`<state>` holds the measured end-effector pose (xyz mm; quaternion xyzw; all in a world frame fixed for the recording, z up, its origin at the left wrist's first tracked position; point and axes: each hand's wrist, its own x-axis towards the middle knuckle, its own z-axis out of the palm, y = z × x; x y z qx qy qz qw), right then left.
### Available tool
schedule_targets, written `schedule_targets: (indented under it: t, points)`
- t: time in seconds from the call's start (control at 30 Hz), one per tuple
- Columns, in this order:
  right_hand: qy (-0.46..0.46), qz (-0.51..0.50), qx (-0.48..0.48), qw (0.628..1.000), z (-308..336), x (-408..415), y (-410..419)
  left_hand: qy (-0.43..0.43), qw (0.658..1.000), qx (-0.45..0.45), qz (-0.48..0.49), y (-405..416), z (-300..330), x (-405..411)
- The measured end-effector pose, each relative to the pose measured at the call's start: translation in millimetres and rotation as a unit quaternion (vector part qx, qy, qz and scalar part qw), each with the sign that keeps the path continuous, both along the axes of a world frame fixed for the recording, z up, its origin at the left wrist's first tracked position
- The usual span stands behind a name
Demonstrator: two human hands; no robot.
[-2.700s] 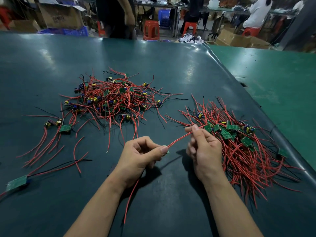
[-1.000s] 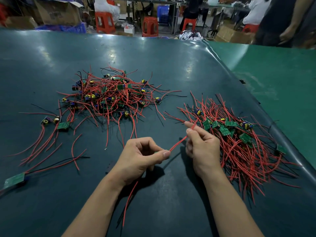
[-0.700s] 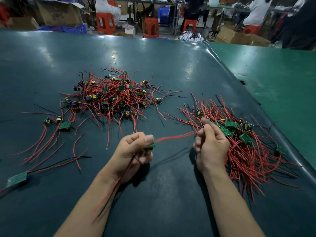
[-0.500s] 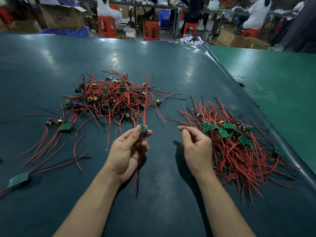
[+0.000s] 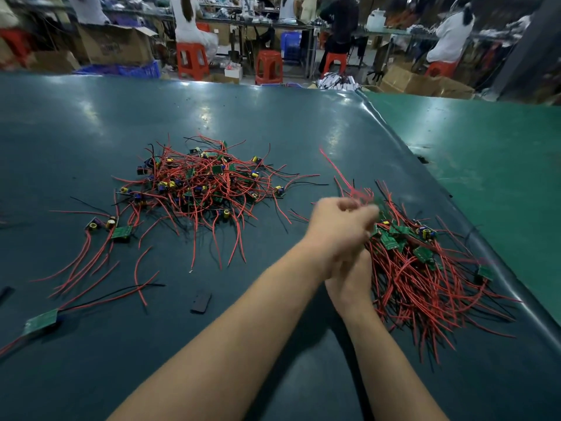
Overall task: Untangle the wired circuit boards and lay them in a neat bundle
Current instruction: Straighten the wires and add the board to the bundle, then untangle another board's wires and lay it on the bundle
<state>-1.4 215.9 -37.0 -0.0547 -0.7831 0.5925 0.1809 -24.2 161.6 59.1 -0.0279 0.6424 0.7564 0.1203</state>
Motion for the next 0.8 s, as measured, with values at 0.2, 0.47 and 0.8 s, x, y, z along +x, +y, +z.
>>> schedule_targets:
  t: [0.2,0.47,0.8]
  points:
    - [0.021,0.018,0.022,0.999,6,-6,-2,0.178,0.945,-0.273,0.04,-31,-7,-4]
    - [0.041,0.018,-0.055,0.997,5,-12,-7,0.106,0.715,-0.682,0.112,-175,-36,-24]
    - [0.039,0.012,-0.069,0.997,5,-10,-6,0.189,0.711,-0.669,0.103,-199,-58,-17]
